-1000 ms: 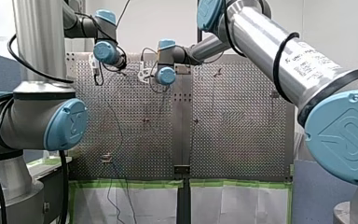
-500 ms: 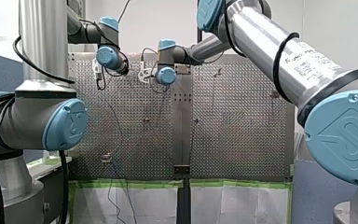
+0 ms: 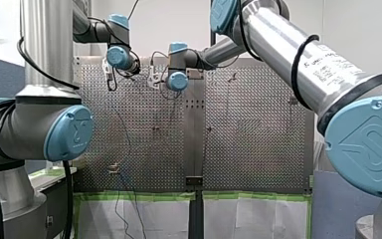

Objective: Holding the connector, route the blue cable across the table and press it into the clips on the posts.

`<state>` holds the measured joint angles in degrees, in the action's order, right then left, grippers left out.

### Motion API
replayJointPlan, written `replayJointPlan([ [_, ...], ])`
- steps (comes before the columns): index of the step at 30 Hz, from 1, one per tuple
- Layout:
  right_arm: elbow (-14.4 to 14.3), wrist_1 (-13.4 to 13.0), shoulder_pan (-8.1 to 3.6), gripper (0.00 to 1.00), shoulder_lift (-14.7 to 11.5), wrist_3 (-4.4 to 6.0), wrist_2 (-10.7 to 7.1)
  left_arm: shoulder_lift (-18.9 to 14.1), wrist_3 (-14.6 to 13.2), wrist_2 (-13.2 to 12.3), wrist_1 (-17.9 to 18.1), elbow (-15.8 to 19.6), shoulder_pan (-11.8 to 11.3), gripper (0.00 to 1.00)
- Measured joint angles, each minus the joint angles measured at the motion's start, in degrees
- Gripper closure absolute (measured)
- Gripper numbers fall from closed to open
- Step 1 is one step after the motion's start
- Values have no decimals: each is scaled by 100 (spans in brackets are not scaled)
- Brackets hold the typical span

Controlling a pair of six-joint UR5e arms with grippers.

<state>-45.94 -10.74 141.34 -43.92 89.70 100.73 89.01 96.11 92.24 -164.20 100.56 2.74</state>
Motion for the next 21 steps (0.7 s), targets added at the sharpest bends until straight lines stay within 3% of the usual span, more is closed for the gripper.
replayJointPlan([
  [15, 0, 1, 11, 100, 0, 22, 0, 660, -154, 203, -66, -470, 127, 0],
  [21, 0, 7, 12, 100, 1, 23, 0, 755, -148, 324, -70, -502, 131, 0],
])
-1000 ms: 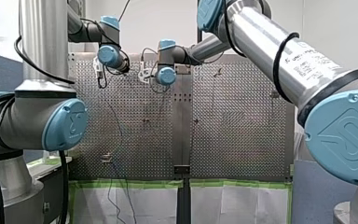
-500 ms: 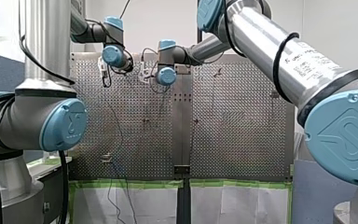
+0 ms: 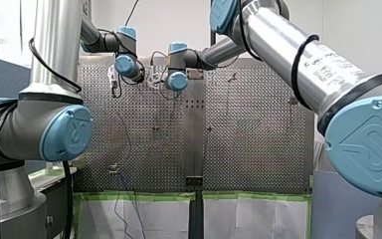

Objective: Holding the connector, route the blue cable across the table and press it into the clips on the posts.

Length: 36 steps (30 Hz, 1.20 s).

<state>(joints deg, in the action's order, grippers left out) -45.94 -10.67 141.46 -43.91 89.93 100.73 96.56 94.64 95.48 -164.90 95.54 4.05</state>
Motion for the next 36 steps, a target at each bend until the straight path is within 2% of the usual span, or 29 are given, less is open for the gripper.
replayJointPlan([
  [2, 0, 2, -2, 100, 0, 0, 0, 4, 2, 50, -15, -1, 0, 0],
  [3, 0, 4, -3, 100, 0, 0, 0, 4, 4, 72, -23, -1, 1, 8],
  [4, 0, 6, -4, 100, 0, 0, 0, 4, 8, 86, -26, -1, 1, 8],
  [6, 0, 9, -6, 100, 0, 0, 0, 4, 18, 107, -34, -2, 1, 48],
  [7, 0, 9, -6, 100, 0, 0, 0, 5, 21, 114, -38, -2, 1, 48],
  [8, 0, 10, -7, 100, 0, 0, 0, 5, 23, 125, -41, -2, 1, 64],
  [9, 0, 10, -8, 100, 0, 0, 0, 5, 25, 145, -45, -3, 1, 85],
  [10, 0, 12, -8, 100, 0, 1, 0, 6, 26, 161, -48, -2, 3, 85],
  [11, 0, 14, -8, 100, 0, 2, 0, 6, 26, 176, -53, -2, 6, 98],
  [20, -2, 69, -4, 100, 0, 9, 0, 6, 61, 345, -226, 67, 66, 98],
  [26, -14, 98, 11, 100, 0, 20, -1, -45, 71, 608, -317, 291, 136, 98],
  [30, -78, 105, 32, 100, -1, 25, -4, -223, 111, 753, -210, 510, 174, 98],
  [36, -302, 99, 22, 100, 0, 27, 12, -511, 240, 834, -7, 803, 242, 98],
])
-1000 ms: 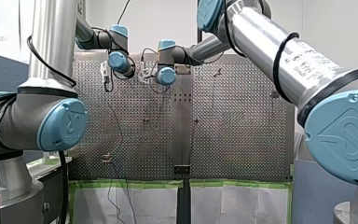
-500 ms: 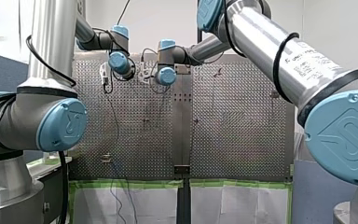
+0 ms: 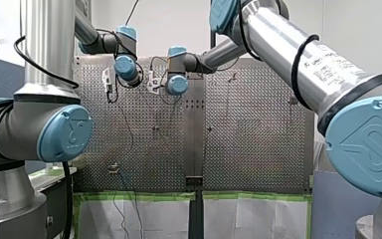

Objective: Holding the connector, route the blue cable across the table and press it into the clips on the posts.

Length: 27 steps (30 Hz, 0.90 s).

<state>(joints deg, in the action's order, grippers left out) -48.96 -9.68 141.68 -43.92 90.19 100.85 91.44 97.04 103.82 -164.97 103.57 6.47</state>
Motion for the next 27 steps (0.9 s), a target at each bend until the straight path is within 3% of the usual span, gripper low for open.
replayJointPlan([
  [5, -262, 2, -19, 100, 0, 0, -4, -200, 21, 140, 40, 265, 120, 98],
  [11, -379, 41, -28, 100, -4, 2, -3, -203, 113, 303, 213, 616, 270, 98],
  [18, -418, 67, 14, 100, -7, -2, -4, -90, 120, 437, 413, 954, 437, 98],
  [27, -754, 49, 49, 100, -19, -85, 0, 281, 81, 602, 842, 1391, 557, 98],
])
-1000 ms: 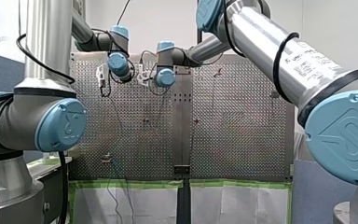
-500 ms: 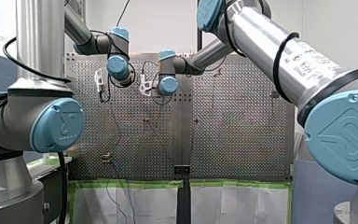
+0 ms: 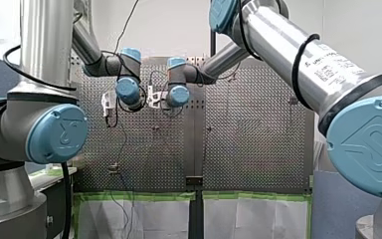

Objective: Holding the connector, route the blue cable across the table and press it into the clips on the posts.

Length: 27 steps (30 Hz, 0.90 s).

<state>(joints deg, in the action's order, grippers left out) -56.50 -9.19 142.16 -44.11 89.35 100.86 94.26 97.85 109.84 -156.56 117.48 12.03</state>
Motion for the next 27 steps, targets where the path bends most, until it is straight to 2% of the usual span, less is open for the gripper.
replayJointPlan([
  [6, -267, -18, -29, 100, -42, -67, -5, 267, 116, 196, 291, 290, 19, 98],
  [11, -519, -17, -29, 100, -133, -80, -24, 329, 177, 267, 518, 518, 8, 98],
  [20, -974, -32, 1, 100, -443, -156, -74, 358, 192, 128, 933, 649, -43, 98],
  [27, -1305, -85, -43, 100, -487, -183, -79, 623, 123, 86, 1269, 650, -64, 98],
])
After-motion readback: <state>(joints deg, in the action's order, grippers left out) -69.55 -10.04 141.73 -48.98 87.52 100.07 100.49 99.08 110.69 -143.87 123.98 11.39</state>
